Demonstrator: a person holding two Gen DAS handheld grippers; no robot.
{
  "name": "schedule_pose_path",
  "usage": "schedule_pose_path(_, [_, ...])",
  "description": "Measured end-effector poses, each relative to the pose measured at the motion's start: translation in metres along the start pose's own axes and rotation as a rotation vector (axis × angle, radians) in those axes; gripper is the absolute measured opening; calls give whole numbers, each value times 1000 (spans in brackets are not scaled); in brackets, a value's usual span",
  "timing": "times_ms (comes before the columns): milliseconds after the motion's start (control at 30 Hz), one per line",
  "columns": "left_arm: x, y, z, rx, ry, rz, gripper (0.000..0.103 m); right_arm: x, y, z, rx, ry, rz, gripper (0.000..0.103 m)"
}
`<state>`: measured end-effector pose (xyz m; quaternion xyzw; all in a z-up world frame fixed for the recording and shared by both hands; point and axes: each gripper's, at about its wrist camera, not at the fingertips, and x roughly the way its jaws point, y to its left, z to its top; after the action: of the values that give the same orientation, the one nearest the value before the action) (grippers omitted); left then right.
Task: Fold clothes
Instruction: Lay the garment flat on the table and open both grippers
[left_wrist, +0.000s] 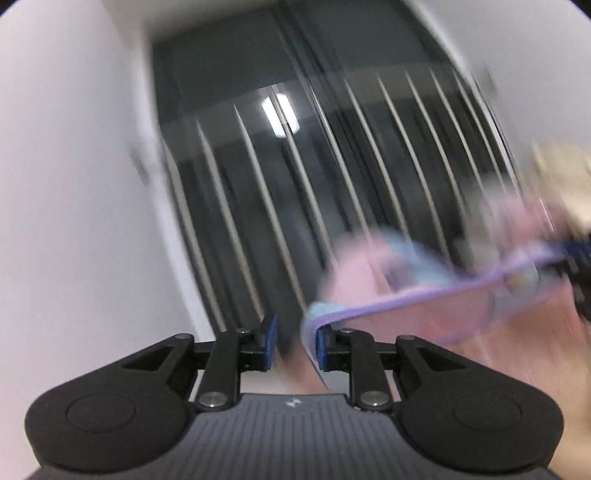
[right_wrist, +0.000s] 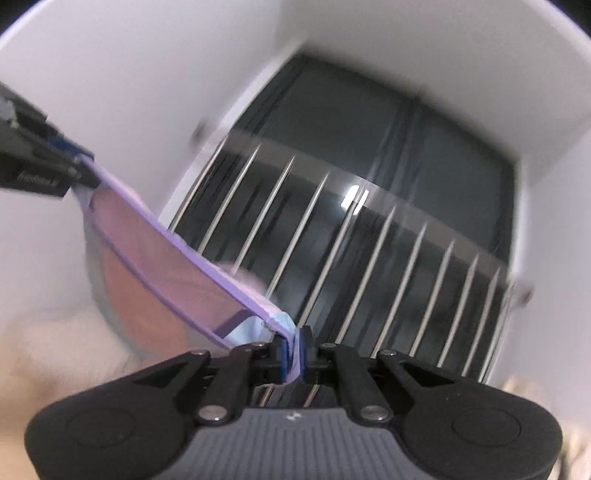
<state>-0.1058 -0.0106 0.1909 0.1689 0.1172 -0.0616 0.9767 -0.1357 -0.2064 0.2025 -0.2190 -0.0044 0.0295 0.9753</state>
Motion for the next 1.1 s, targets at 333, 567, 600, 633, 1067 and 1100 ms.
schedule_pose_path(333, [3,14,-178,-441,379,-274,45,-69,51,-163,128,404,367,34])
schedule_pose_path(567, [82,-14,-136,-358,362,-110,51,20,49,-167,289,443,330,35])
schedule_pose_path(600, [89,-21,-138,-336,358,-81,51,33,50,-171,318,468,327,35])
schedule_pose_path(633, [92,-28,-139,-318,354,-68,51,47,52,-175,347,494,324,34])
schedule_pose_path(1067, [37,-87,-156,-254,355,-202,4,49,34,-202,294,568,244,16])
schedule_pose_path(1100, [29,-92,-155,-281,364,-245,5,51,30,-202,284,584,199,17])
